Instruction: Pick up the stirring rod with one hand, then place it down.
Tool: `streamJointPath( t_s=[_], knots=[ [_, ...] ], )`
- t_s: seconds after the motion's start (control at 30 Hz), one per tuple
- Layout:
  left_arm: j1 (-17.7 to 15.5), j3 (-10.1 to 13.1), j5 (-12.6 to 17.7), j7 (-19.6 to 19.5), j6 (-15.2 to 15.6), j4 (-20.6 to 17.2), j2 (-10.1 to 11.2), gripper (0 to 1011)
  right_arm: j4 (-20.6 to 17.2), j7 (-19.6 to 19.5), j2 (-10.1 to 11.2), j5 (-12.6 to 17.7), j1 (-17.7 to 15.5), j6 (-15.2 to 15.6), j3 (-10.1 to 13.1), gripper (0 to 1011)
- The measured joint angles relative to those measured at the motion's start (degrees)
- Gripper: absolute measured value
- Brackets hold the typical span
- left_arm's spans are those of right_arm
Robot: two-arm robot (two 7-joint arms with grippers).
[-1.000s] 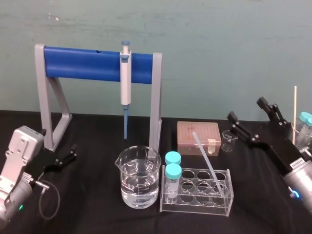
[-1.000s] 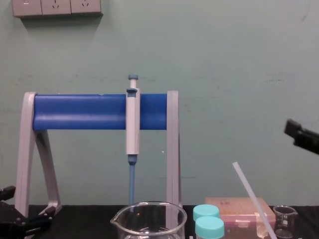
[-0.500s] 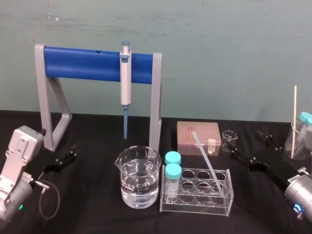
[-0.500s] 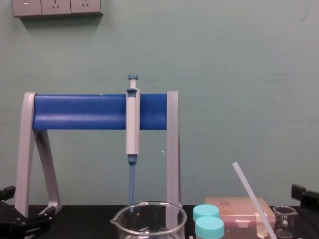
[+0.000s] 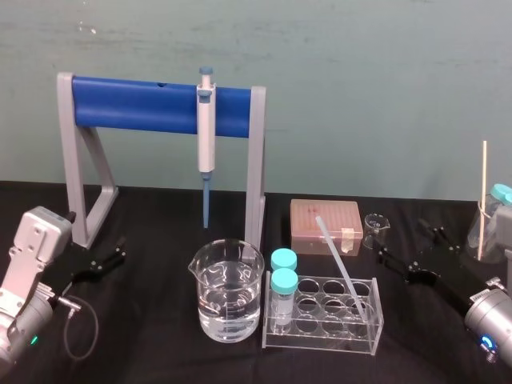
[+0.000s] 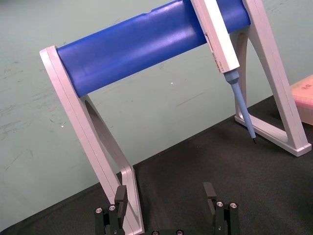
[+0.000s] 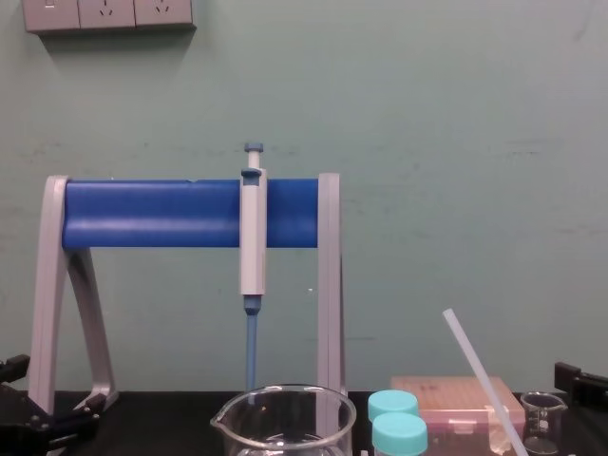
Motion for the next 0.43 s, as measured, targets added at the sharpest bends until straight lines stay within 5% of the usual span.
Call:
streamJointPath(
  t_s=[0.43],
  knots=[
    [0.0,0.0,0.0,0.0,0.0,0.0,0.0,1000,-0.08,-0.02,0.0,0.0,-0.06,-0.08,0.08,1003]
  ],
)
